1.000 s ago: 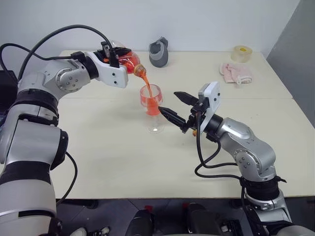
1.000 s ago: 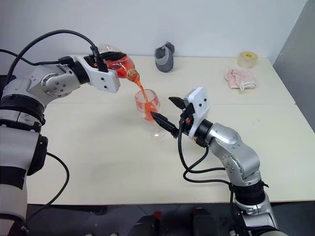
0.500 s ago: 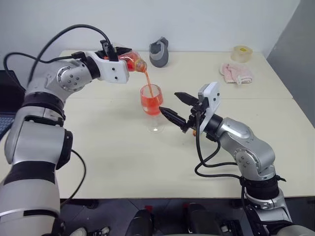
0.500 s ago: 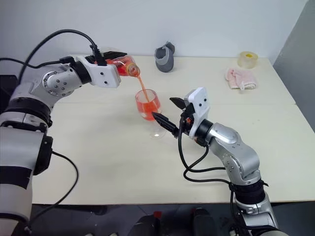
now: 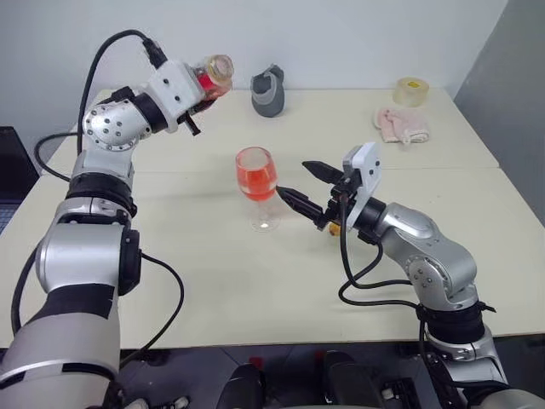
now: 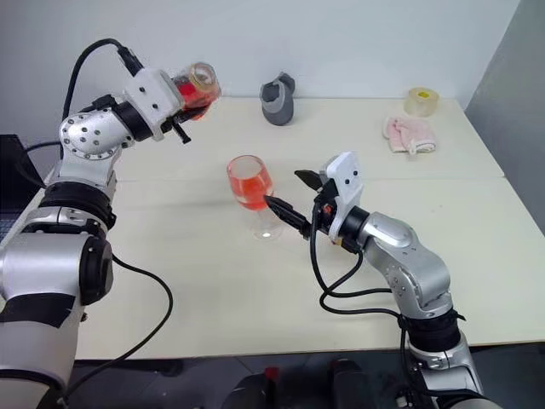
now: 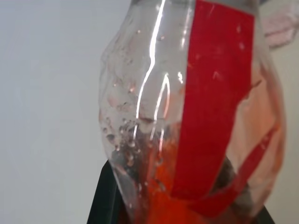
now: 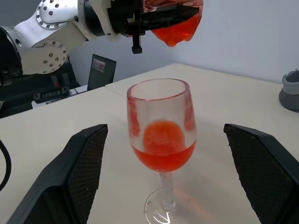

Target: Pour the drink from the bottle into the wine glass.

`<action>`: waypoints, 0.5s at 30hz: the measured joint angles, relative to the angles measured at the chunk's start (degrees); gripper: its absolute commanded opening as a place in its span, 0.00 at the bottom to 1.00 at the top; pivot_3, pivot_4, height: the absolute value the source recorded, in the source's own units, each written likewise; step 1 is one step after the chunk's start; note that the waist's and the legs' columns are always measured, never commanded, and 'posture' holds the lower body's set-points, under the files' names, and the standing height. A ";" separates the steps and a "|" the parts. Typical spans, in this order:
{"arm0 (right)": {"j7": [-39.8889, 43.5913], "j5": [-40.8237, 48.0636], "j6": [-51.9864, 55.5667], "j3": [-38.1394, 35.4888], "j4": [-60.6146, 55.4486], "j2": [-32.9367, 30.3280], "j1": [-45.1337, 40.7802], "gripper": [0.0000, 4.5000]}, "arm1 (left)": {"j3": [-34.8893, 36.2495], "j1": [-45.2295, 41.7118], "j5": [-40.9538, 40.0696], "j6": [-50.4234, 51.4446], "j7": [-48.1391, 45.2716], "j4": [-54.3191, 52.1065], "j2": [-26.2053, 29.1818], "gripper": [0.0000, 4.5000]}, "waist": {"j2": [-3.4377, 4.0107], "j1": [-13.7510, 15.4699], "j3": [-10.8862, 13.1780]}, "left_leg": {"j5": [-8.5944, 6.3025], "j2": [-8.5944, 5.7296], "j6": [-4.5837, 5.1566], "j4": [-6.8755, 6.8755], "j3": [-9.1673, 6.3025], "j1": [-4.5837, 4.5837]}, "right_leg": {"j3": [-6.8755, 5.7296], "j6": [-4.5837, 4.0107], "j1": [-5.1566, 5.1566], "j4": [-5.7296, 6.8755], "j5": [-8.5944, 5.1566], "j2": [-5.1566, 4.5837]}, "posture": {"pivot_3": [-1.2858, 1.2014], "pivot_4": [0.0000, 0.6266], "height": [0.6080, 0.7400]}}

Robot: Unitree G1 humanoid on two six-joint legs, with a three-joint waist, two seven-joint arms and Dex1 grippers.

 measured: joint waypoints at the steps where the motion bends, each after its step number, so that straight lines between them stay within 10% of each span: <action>1: 0.78 0.03 -0.01 -0.02 -1.21 -1.26 0.75 0.95 | 1.30 1.38 -1.35 1.74 0.50 -1.19 -0.34 0.21 | 0.00 -0.03 0.00 | 0.00 0.00 0.00 0.00 -0.02 0.00 | 0.01 0.01 -0.01 0.02 -0.01 0.00 | 0.52 0.24 1.00; 15: 11.79 2.45 -4.31 -1.42 -12.18 -12.72 15.42 0.95 | 15.83 31.11 -16.94 32.37 20.18 -30.47 -11.08 0.21 | -0.13 0.50 -0.09 | 0.00 0.06 0.00 0.13 -0.08 0.00 | 0.04 0.01 0.01 0.09 -0.01 -0.04 | 0.52 0.24 1.00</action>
